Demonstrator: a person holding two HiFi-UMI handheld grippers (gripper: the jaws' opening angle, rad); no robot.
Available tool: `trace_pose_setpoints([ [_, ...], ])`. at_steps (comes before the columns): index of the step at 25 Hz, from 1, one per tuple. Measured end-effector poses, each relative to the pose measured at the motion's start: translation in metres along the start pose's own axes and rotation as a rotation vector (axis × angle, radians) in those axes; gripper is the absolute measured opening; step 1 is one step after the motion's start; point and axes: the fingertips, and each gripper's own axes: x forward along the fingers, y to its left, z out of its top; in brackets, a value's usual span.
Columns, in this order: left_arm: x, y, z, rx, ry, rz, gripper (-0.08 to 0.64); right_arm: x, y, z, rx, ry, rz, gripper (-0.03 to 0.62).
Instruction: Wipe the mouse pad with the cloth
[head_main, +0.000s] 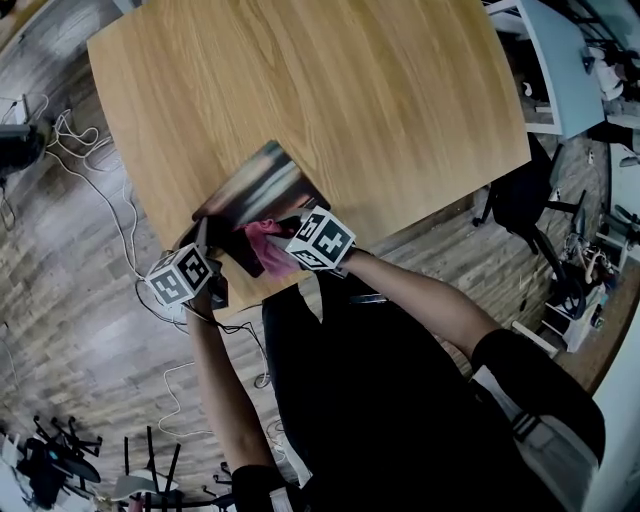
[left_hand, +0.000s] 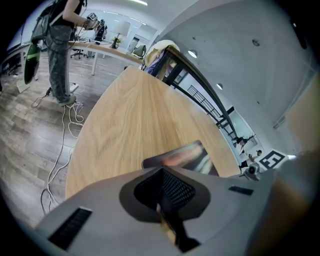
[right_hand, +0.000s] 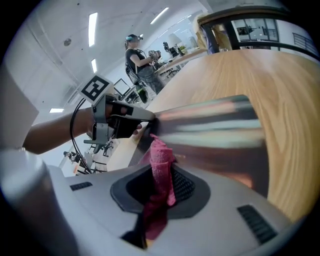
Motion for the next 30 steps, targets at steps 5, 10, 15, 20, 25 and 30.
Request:
trace_pose_setpoints([
  [5, -0.001, -0.001, 0.0, 0.009, -0.002, 0.016, 0.023, -0.024, -0.03, -0.005, 0.027, -0.015, -0.043, 0.066],
  [10, -0.001, 0.0, -0.002, -0.025, -0.016, 0.025, 0.023, -0.047, -0.06, -0.012, 0.061, -0.033, -0.092, 0.066],
  [15, -0.002, 0.003, 0.002, -0.044, -0.028, 0.05, 0.023, -0.063, -0.083, -0.011, 0.084, -0.052, -0.125, 0.066],
  [20, -0.002, 0.011, -0.003, -0.052, -0.03, 0.112, 0.023, -0.079, -0.105, -0.019, 0.115, -0.074, -0.171, 0.067],
  [25, -0.002, 0.007, 0.0, -0.095, -0.04, 0.101, 0.023, -0.102, -0.134, -0.023, 0.185, -0.126, -0.252, 0.067],
  [30, 0.001, 0.006, 0.001, -0.107, -0.046, 0.124, 0.023, -0.135, -0.149, -0.016, 0.236, -0.23, -0.297, 0.066],
])
